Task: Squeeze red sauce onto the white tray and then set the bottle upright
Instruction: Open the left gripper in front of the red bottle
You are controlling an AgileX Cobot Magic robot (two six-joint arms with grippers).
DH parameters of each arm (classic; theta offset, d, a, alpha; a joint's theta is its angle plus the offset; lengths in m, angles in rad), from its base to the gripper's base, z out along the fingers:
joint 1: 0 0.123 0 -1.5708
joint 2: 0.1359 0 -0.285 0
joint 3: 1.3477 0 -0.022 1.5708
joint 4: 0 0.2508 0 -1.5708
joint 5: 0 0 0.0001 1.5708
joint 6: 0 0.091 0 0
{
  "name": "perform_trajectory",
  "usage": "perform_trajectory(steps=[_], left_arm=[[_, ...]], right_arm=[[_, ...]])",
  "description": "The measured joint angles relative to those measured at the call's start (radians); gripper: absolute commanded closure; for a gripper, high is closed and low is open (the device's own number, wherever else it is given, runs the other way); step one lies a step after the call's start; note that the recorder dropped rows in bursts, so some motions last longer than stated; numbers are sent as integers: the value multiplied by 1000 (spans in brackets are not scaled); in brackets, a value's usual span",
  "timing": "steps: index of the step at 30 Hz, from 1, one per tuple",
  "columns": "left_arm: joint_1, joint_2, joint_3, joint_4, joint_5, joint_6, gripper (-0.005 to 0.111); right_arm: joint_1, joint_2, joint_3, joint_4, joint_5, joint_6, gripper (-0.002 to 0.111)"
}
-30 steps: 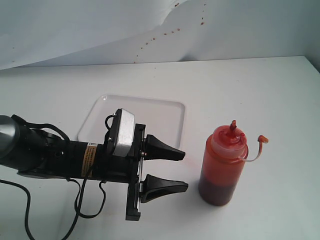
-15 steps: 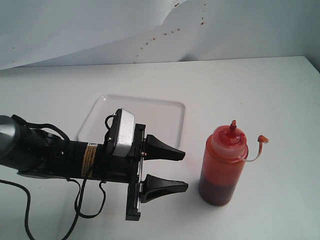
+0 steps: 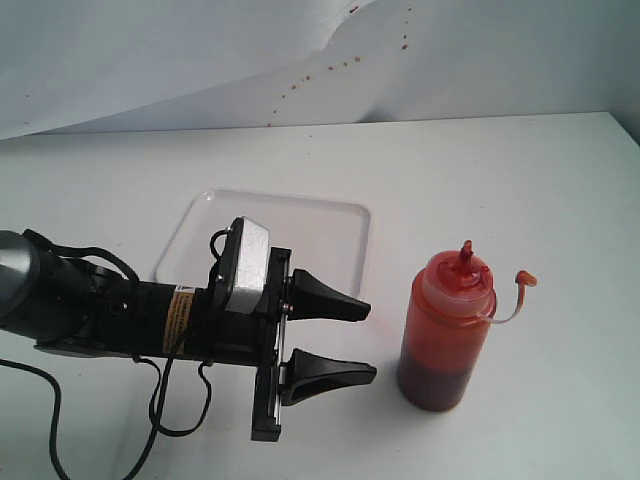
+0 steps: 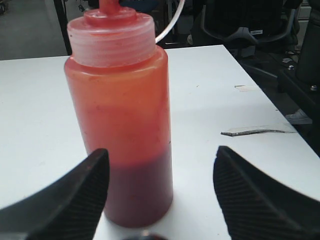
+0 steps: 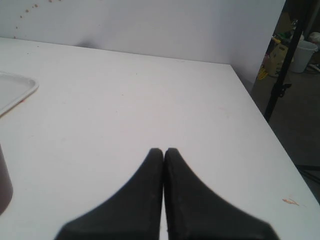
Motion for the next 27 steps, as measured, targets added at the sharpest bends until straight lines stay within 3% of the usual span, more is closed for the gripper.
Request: perform_trajectory(steps=[27], left_arm=[[0,0,0,-16,0,2,48]], right_arm=[[0,0,0,0,0,0,108]])
